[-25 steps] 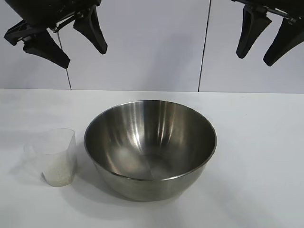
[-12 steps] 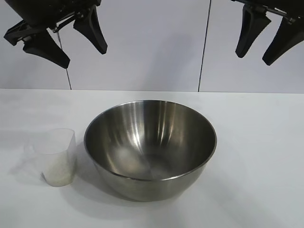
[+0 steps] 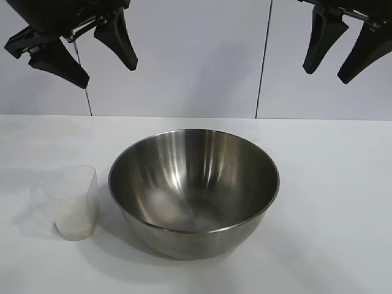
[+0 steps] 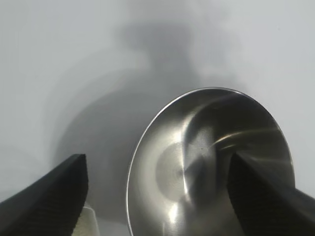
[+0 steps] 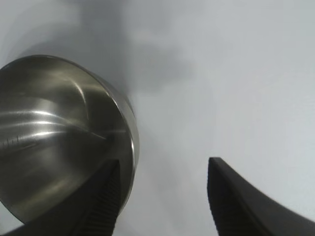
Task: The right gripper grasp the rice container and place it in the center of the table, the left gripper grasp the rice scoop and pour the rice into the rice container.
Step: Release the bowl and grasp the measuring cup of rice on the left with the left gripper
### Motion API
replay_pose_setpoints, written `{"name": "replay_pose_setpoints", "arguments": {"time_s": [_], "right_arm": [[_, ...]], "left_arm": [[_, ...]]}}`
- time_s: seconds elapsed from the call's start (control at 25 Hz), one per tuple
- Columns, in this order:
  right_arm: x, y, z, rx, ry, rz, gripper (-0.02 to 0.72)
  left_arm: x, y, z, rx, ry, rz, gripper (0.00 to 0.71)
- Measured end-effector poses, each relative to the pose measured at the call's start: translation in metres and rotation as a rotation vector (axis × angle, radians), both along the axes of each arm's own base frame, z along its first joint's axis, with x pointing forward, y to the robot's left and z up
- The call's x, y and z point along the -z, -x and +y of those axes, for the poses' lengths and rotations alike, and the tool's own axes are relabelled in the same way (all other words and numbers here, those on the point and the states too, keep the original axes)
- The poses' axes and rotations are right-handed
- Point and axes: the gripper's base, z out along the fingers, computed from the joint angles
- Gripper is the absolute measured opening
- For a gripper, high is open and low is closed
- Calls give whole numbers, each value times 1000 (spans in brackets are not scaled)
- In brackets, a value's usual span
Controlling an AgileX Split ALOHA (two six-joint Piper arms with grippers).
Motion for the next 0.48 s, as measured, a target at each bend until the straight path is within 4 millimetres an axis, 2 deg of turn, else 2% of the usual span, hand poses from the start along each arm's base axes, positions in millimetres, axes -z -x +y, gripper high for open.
{"name": "replay_pose_setpoints", "arguments": {"time_s": [0.24,0.32,0.48], "right_arm": [[0,0,0,0,0,-1,370],[0,0,0,0,0,-1,370],[0,0,0,1,0,-2,370]], "left_arm": [[-7,-2,3,-5,-23,-72,567],[-17,2,8,8,-62,-119,567],[-53,18,19,16,-105,-261,567]]}}
